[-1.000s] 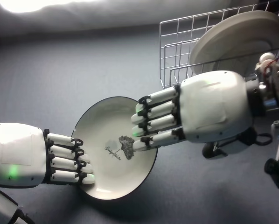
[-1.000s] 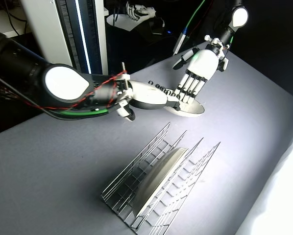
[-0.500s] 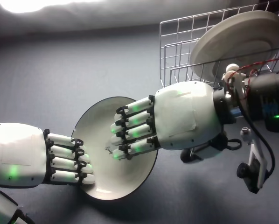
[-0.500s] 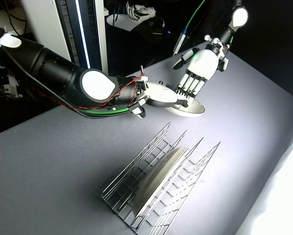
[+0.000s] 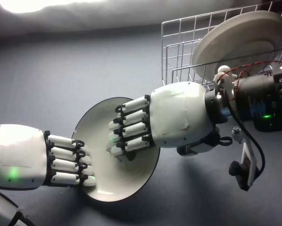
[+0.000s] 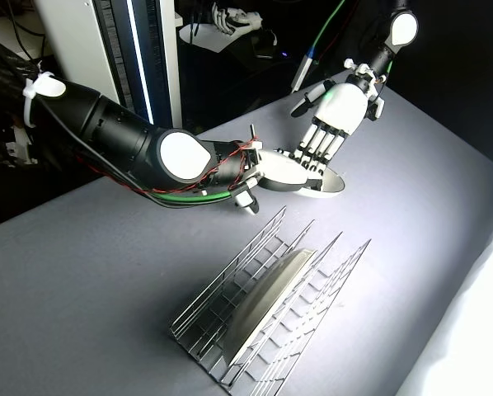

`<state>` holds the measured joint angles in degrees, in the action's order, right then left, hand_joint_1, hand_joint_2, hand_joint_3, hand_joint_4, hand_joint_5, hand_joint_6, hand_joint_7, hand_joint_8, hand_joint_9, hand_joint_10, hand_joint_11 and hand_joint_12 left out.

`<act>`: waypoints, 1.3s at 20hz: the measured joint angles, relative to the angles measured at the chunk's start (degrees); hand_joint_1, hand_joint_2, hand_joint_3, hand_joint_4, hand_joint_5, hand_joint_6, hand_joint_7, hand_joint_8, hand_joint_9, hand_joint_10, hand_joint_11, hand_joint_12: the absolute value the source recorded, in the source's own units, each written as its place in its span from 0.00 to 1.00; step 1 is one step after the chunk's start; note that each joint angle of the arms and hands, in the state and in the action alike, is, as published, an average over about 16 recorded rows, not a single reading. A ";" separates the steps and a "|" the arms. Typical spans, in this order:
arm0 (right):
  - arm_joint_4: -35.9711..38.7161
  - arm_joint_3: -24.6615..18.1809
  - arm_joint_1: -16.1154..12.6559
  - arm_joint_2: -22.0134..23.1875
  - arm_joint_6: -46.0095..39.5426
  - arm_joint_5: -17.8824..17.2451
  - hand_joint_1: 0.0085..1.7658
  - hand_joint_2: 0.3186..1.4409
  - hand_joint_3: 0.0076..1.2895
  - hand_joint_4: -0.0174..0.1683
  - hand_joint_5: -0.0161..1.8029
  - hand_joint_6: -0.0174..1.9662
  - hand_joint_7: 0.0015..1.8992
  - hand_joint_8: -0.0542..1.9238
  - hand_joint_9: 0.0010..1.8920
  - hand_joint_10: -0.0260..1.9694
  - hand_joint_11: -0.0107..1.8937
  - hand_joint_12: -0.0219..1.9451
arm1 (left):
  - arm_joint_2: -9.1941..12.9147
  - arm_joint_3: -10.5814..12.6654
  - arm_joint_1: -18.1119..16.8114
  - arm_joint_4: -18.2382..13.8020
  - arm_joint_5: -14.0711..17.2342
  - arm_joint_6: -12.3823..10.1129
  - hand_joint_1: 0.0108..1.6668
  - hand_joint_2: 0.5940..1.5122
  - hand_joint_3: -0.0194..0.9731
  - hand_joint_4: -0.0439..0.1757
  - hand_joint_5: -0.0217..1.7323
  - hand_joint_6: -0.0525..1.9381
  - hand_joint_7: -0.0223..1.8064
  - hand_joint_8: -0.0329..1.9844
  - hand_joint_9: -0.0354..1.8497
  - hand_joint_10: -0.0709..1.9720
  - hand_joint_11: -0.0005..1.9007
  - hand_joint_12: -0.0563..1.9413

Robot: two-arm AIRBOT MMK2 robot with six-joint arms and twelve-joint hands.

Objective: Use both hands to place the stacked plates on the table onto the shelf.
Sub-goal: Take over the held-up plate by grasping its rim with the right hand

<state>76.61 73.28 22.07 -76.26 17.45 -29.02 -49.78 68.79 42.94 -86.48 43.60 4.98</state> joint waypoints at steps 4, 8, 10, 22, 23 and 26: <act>-0.07 0.67 -0.04 -1.04 0.16 0.55 0.67 0.60 0.00 0.12 0.11 0.01 0.06 0.04 0.06 0.02 0.01 0.37 | 0.00 0.00 -0.03 0.02 0.06 -0.06 0.00 0.57 0.03 0.15 0.08 0.01 0.10 0.01 0.11 0.04 0.01 0.24; -0.08 0.92 -0.16 -1.75 0.27 1.09 0.68 0.61 0.00 0.12 0.11 0.01 0.06 0.03 0.06 0.02 0.01 0.38 | 0.00 0.00 -0.06 0.00 0.08 -0.11 0.00 0.57 0.03 0.15 0.08 0.01 0.10 0.01 0.11 0.04 0.01 0.23; -0.08 1.04 -0.22 -2.03 0.30 1.38 0.68 0.61 0.00 0.12 0.11 0.01 0.06 0.04 0.05 0.02 0.01 0.38 | 0.00 0.00 -0.07 0.00 0.10 -0.12 0.00 0.57 0.03 0.15 0.08 0.01 0.10 0.01 0.11 0.04 0.01 0.24; -0.36 1.28 -0.41 -2.69 0.36 1.97 0.66 0.60 0.00 0.12 0.13 0.01 0.08 0.03 0.08 0.02 0.01 0.41 | 0.00 0.00 -0.09 0.10 0.12 -0.17 0.00 0.57 0.03 0.15 0.08 0.01 0.10 0.01 0.11 0.03 0.01 0.24; -0.44 1.28 -0.41 -2.69 0.36 1.87 0.66 0.60 0.00 0.12 0.13 0.01 0.09 0.03 0.09 0.03 0.01 0.43 | 0.00 0.01 -0.09 0.12 0.10 -0.18 0.00 0.57 0.03 0.15 0.08 0.01 0.09 0.01 0.10 0.03 0.01 0.23; -0.70 1.28 -0.41 -2.69 0.38 1.52 0.67 0.59 0.00 0.11 0.17 0.01 0.13 0.03 0.14 0.03 0.03 0.48 | 0.00 0.01 -0.09 0.24 0.06 -0.25 0.00 0.57 0.03 0.15 0.07 0.01 0.09 0.01 0.09 0.03 0.01 0.22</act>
<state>75.91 74.56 21.66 -78.95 17.82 -27.49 -49.78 68.81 42.85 -86.24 43.66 4.73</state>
